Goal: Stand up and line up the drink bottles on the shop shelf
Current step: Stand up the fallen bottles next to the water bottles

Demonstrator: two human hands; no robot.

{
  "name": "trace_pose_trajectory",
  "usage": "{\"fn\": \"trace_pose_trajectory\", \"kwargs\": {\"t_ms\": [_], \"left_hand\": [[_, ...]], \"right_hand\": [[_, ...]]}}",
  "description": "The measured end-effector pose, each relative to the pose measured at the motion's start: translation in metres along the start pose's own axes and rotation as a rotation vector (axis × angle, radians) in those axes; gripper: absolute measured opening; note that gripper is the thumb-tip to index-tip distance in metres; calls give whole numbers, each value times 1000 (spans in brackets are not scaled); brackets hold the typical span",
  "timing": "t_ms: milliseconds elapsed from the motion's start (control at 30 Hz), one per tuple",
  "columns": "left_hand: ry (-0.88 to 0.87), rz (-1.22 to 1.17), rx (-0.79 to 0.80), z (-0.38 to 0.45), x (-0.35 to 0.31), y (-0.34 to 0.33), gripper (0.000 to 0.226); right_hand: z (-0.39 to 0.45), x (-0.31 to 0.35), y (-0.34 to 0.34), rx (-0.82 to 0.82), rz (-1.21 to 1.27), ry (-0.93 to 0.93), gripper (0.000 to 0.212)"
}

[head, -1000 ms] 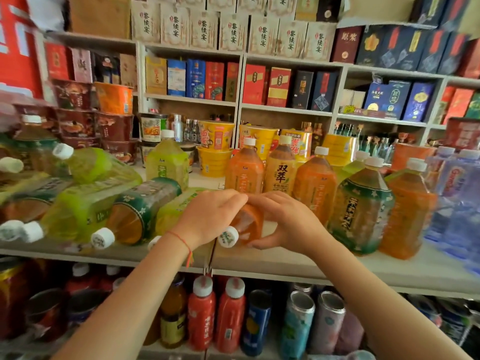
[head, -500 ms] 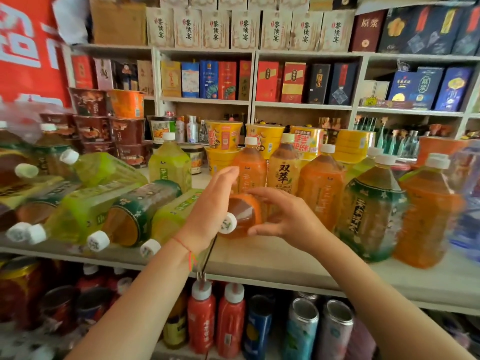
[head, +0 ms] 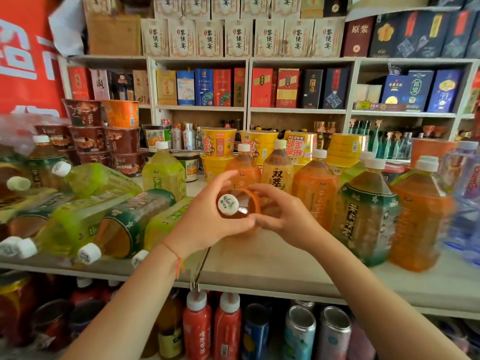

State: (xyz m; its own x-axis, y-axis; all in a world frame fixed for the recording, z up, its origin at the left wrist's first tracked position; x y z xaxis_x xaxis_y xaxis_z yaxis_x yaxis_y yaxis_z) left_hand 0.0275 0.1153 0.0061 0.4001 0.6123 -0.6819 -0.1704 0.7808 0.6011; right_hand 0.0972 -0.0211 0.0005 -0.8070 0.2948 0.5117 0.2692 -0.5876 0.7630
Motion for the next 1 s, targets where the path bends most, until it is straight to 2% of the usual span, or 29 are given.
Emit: {"fn": "trace_pose_trajectory", "kwargs": {"t_ms": [133, 300, 367, 433, 533, 667, 800, 900, 1000], "left_hand": [[-66, 140, -4, 1, -1, 4, 66], [-132, 175, -31, 4, -9, -2, 53], [-173, 151, -53, 9, -21, -5, 44], [-184, 75, -84, 17, -34, -6, 32], [-157, -9, -115, 34, -46, -12, 24], [-167, -65, 25, 54, -49, -51, 35], [-133, -36, 139, 60, -40, -84, 53], [-99, 17, 146, 58, -33, -83, 54], [-65, 238, 46, 44, -30, -60, 61]], "right_hand": [[0, 0, -3, -15, 4, -10, 71], [-2, 0, -8, 3, -7, -22, 72], [-3, 6, -9, 1, -26, 7, 86], [-8, 8, -3, -72, -6, 6, 94], [-21, 9, 19, -255, -66, -33, 85], [-39, -6, 43, -440, -333, -250, 74], [-58, -13, 59, -590, -491, -459, 81], [-57, -16, 66, -567, -589, -556, 80], [-46, -18, 64, -506, -587, -567, 82]]}}
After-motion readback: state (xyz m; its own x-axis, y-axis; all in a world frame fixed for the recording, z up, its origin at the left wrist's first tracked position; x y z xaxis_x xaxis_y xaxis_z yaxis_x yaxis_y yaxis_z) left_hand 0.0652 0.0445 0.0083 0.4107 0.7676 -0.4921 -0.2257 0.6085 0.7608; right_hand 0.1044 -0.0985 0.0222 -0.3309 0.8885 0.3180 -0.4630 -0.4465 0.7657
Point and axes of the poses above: each hand's wrist, its own z-axis towards the middle knuckle, its own y-axis out of the back of the hand, x = y × z, the point moved 9 cm from there along z, towards the middle knuckle, and after that the axes turned 12 degrees about x, right-handed, at the moved point
